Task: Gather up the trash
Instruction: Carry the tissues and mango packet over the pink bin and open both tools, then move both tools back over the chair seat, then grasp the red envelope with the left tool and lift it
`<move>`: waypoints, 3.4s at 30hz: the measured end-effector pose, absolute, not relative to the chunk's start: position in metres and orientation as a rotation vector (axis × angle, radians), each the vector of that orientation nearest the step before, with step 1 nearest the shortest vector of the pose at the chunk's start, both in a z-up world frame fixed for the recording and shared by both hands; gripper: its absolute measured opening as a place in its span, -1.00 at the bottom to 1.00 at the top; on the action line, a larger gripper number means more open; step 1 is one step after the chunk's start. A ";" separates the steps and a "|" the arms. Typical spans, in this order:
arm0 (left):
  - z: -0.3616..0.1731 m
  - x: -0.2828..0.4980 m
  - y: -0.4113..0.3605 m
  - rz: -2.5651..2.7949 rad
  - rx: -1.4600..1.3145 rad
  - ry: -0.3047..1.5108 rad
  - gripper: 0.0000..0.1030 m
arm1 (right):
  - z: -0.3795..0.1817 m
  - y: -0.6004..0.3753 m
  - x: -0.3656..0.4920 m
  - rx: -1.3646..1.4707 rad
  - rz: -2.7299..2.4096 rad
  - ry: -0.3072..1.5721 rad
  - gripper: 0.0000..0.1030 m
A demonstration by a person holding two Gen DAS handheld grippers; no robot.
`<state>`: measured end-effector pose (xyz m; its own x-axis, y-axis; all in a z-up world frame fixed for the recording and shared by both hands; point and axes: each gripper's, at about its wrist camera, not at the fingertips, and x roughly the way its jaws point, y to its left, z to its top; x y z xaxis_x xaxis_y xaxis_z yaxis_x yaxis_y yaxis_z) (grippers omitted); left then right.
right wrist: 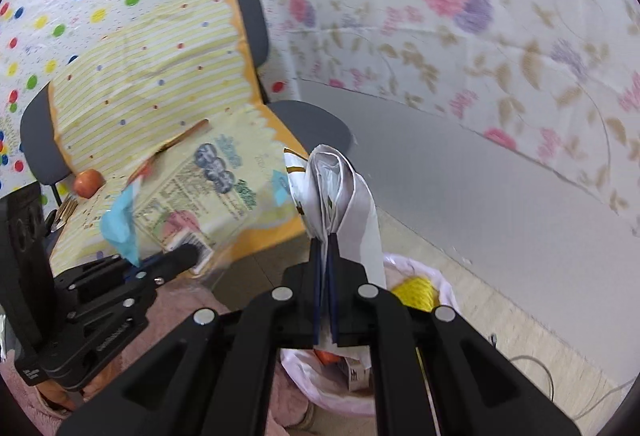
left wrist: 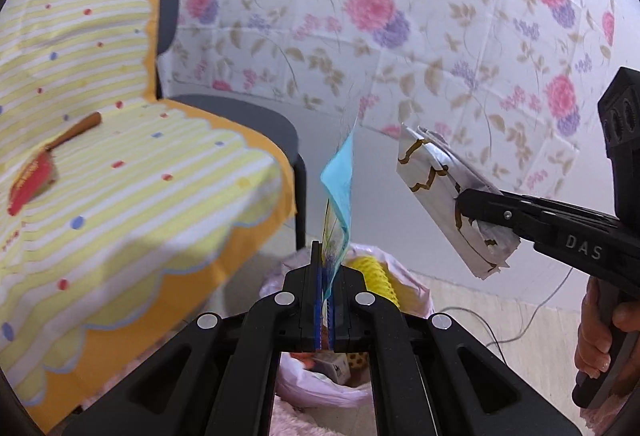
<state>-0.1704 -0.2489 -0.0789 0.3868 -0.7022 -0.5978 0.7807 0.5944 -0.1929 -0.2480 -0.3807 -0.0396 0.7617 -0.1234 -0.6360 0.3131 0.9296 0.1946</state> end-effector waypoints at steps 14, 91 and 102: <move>-0.108 -0.152 -0.294 -0.925 0.191 0.837 -0.52 | -0.096 -0.422 -0.246 0.477 -0.247 0.734 -0.92; -0.064 0.109 -0.088 -0.122 -0.054 0.913 -0.26 | -0.037 -0.321 0.038 0.237 0.100 0.769 -0.03; -0.023 0.092 -0.028 -0.156 -0.145 0.808 -0.85 | -0.037 -0.282 0.068 0.201 0.140 0.785 -0.03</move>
<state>0.0917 -0.0276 -0.0228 0.6809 -0.1942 -0.7061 0.0834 0.9785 -0.1886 0.0677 -0.2819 -0.0368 0.7000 0.1992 -0.6859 -0.0498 0.9716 0.2313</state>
